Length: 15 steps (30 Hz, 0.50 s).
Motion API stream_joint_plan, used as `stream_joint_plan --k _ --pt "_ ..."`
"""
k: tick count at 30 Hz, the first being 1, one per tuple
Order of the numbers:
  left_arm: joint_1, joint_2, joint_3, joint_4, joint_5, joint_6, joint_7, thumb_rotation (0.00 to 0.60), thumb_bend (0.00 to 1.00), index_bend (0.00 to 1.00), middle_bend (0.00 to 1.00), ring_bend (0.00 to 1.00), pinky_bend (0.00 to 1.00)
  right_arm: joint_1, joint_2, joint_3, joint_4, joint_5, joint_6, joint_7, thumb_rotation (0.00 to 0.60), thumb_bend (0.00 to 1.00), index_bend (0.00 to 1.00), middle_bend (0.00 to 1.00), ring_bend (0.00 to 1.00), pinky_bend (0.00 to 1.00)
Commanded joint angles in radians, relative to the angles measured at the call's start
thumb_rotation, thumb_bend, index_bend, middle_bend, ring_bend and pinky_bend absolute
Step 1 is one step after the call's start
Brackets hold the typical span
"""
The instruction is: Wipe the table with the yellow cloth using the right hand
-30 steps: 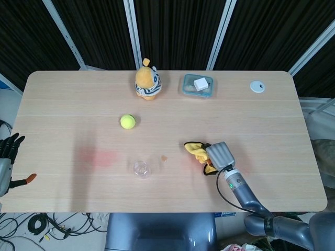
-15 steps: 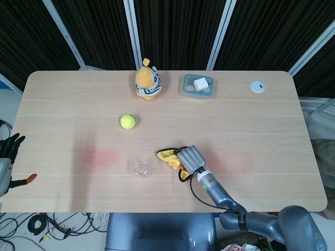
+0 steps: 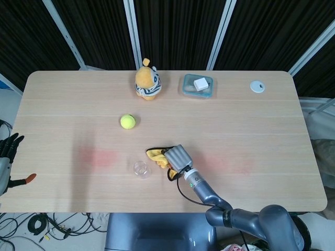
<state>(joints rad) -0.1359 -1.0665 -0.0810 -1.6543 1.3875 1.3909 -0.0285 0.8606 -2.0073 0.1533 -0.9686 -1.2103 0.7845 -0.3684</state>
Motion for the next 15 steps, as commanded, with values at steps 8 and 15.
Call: stream_joint_plan --k 8,15 --pt "-0.001 0.003 -0.001 -0.003 -0.006 -0.003 -0.003 0.6 0.0 0.0 0.0 0.0 0.0 0.012 -0.025 -0.001 0.04 -0.015 -0.012 0.007 0.6 0.71 0.75 0.69 0.73 0.78" --pt "0.0 0.005 0.0 -0.007 -0.004 -0.002 -0.001 0.6 0.0 0.0 0.0 0.0 0.0 -0.016 -0.002 -0.006 0.072 0.006 -0.001 -0.026 0.6 0.71 0.76 0.69 0.73 0.78"
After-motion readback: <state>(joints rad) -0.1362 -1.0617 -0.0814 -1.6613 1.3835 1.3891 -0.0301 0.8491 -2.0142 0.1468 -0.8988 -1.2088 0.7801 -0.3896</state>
